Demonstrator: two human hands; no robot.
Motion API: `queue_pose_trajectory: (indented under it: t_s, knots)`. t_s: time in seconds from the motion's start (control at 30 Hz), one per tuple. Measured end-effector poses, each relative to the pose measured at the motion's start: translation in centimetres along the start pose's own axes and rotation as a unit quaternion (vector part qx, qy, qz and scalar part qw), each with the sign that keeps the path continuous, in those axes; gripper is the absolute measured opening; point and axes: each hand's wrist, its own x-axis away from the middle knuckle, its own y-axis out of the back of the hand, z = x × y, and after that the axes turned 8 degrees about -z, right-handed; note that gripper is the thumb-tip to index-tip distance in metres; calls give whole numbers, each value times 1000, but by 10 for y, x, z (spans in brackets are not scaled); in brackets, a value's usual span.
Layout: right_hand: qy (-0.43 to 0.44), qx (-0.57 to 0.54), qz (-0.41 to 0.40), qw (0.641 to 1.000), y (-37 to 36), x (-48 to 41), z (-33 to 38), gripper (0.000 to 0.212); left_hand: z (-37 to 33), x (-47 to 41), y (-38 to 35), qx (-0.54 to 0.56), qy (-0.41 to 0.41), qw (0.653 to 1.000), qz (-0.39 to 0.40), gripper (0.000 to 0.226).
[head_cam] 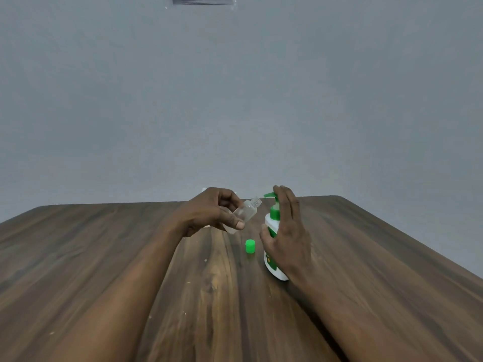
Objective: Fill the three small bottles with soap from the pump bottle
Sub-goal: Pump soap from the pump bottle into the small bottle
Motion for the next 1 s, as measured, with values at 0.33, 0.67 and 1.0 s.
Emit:
queue_pose_trajectory:
  t_s: [0.33, 0.67, 1.0]
  knots:
    - [-7, 30, -5, 1000, 2, 2, 6, 79, -5, -2, -5, 18, -24, 999, -17, 34]
    - [25, -30, -12, 999, 21, -12, -3, 41, -6, -3, -10, 18, -33, 999, -10, 33]
    - [40, -34, -25, 998, 18, -15, -3, 34, -6, -1, -7, 18, -29, 999, -18, 31]
